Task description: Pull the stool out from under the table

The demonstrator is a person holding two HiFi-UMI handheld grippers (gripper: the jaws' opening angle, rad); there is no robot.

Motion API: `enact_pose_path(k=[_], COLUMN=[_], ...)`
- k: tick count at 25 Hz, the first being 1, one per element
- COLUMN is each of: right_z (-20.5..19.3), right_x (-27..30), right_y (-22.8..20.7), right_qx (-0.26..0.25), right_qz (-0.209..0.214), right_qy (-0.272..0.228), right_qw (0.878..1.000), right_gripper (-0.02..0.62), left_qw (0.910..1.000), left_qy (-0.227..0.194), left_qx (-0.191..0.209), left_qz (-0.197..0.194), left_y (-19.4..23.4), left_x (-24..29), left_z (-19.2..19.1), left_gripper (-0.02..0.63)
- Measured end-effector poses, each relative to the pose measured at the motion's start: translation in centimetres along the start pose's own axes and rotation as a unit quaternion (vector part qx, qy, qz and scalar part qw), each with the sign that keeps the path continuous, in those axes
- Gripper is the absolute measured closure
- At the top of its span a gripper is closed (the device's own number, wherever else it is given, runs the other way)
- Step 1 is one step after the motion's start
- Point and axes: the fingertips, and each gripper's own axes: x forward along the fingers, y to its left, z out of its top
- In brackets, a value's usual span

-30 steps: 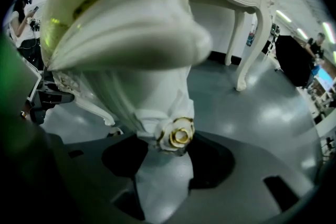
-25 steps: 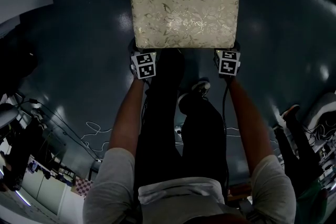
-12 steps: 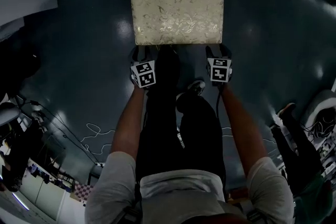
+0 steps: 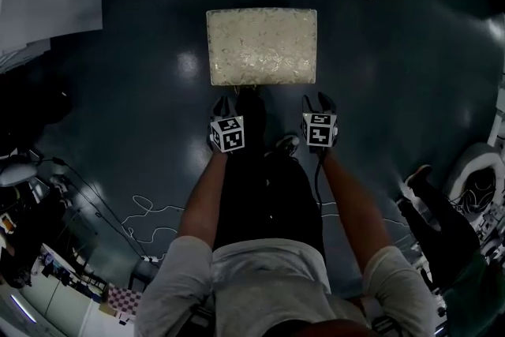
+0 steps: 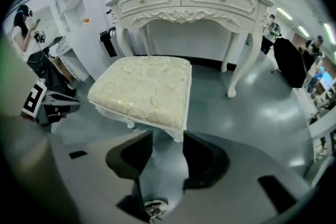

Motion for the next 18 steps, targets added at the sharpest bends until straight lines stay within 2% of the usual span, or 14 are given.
enact_pose_path(k=[3, 5, 6, 9, 11, 14, 18], right_z=[1.6, 3.1, 3.9, 6.9, 8.4, 10.7, 14.9], right_x=[-1.1, -1.9, -2.4, -3.5, -4.5, -5.8, -6.7], right_y=[0.5, 1.7, 2.6, 5.3, 6.9, 8.7, 9.8], right_qx=[-0.019, -0.037, -0.046, -0.082, -0.111, -0.139, -0.122], right_qz=[0.003, 0.016, 0.026, 0.06, 0.079, 0.099, 0.121], right_qy=[0.002, 0.007, 0.011, 0.015, 0.02, 0.034, 0.03], right_qw=[1.0, 0.999, 0.999, 0.995, 0.99, 0.985, 0.985], right_gripper=[0.491, 0.535, 0.557, 0.569, 0.574, 0.574, 0.574], left_qw=[0.9991, 0.9977, 0.9967, 0.9907, 0.9883, 0.9885, 0.989], left_qy=[0.0, 0.005, 0.007, 0.003, 0.005, 0.008, 0.002], left_qx=[0.018, 0.011, -0.004, -0.062, -0.076, -0.05, 0.004], left_qz=[-0.038, -0.067, -0.081, -0.121, -0.132, -0.142, -0.148], left_y=[-2.3, -3.4, -3.8, -4.6, -4.5, -3.7, -3.3], left_x=[-1.4, -2.6, -3.2, -4.8, -6.1, -7.5, -9.0], left_z=[1.8, 2.9, 3.6, 6.5, 8.3, 10.7, 14.8], left_gripper=[0.581, 0.583, 0.583, 0.583, 0.583, 0.583, 0.583])
